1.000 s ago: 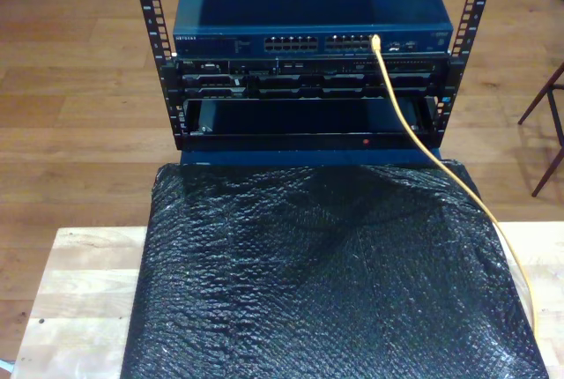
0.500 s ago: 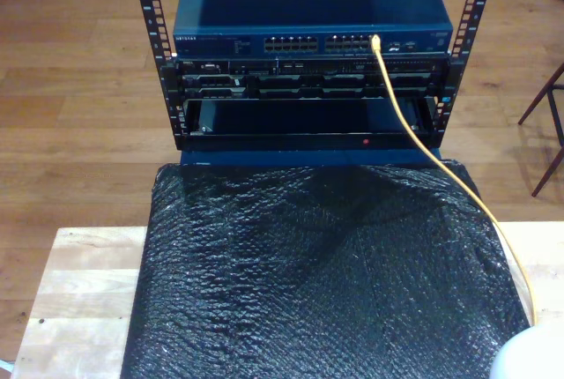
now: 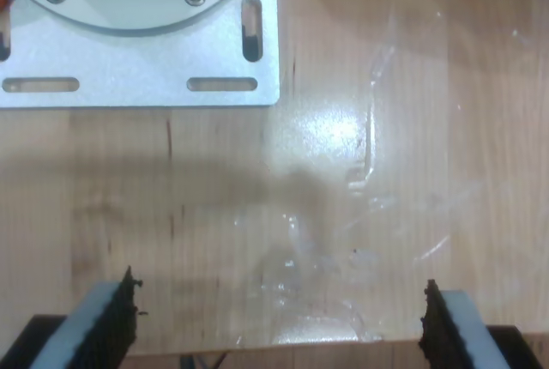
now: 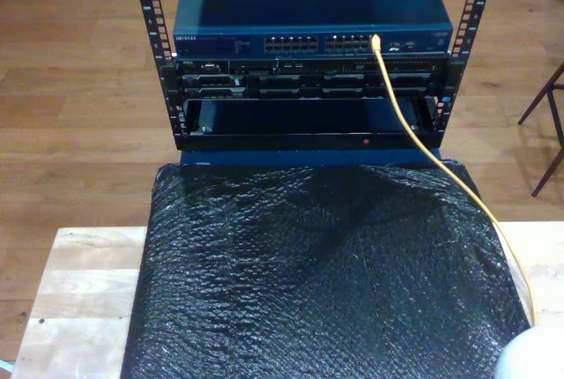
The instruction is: Grab the cable and plug it in
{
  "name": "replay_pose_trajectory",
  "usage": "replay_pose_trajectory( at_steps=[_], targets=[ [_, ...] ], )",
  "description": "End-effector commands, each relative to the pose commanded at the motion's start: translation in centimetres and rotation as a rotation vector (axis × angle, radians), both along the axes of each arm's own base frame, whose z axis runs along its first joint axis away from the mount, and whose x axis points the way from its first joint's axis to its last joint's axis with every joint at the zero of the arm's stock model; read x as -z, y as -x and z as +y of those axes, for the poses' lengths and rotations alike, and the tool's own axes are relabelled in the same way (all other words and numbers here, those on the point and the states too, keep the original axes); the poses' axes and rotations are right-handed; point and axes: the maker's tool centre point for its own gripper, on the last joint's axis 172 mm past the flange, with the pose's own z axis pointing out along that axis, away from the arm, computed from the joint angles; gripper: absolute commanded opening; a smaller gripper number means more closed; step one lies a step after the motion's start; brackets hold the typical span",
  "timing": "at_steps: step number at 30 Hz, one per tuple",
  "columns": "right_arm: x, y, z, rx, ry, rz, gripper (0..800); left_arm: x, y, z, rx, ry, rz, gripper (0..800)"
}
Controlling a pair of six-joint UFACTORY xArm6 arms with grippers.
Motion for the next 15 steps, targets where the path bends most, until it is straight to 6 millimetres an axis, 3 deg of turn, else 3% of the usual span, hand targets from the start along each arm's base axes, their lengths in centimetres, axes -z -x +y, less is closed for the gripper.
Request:
replay_pose_trajectory(
  at_steps=[15],
  targets=[
    [0.18,0.07,0.0,0.001,0.002,0.002,798,0.0,0.0,0.0,0.0,0.0,0.0,800]
  ],
)
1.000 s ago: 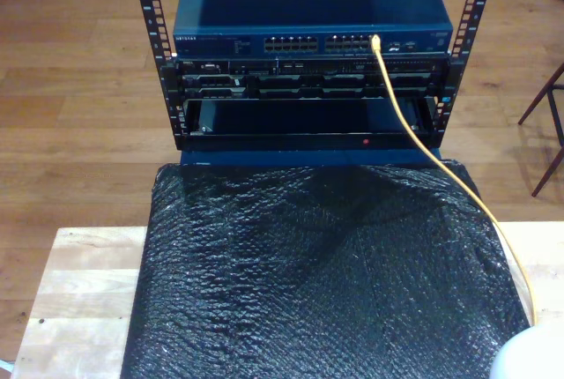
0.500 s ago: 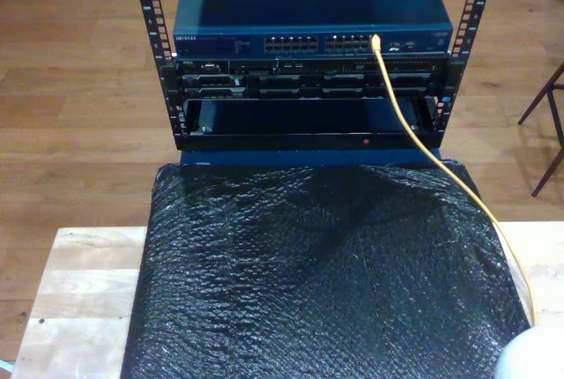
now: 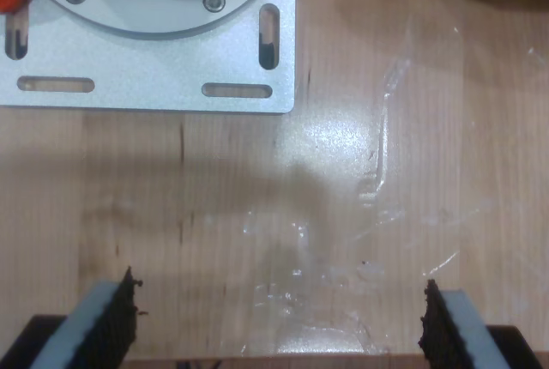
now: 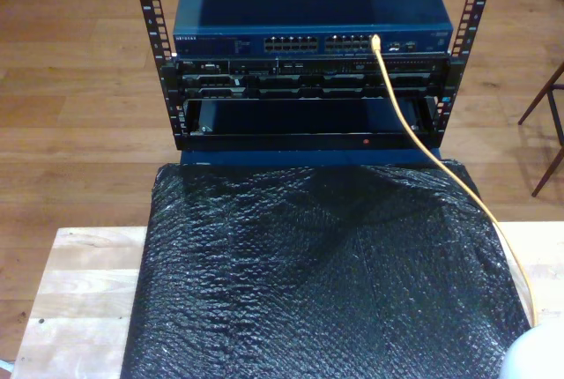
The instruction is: Grab the cable and plug it in
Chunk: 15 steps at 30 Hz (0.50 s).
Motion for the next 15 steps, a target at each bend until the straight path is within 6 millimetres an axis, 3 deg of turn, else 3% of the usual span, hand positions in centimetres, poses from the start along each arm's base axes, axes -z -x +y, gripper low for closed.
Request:
replay_pose_trajectory(
  at_steps=[6,15],
  targets=[
    [0.1,0.1,-0.1,0.008,-0.003,0.001,798,0.0,0.0,0.0,0.001,0.0,-0.001,800],
    [2.1,0.6,-0.3,-0.007,0.024,-0.006,798,0.0,0.0,0.0,0.0,0.0,0.0,800]
  ],
)
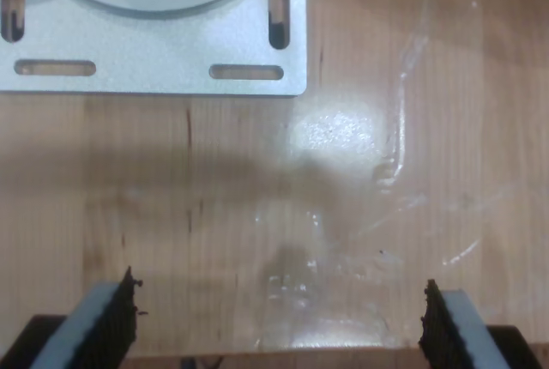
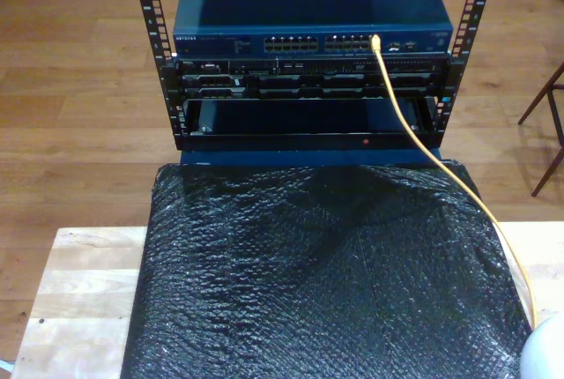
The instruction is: Grab the cable and plug it in
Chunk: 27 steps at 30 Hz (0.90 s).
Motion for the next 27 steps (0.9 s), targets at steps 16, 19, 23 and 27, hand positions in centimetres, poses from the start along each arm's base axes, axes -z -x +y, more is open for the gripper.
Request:
replay_pose_trajectory(
  at_steps=[16,19,23,27],
  targets=[
    [4.7,0.7,-0.4,0.028,0.127,0.019,798,0.0,0.0,0.0,0.0,0.0,0.0,800],
    [5.0,0.8,-0.5,0.033,0.142,0.021,798,0.0,0.0,0.0,0.0,0.0,0.0,800],
    [5.0,0.8,-0.6,0.034,0.149,0.022,798,0.0,0.0,0.0,0.0,0.0,0.0,800],
    [5.0,0.8,-0.6,0.034,0.149,0.022,798,0.0,0.0,0.0,0.0,0.0,0.0,800]
  ],
)
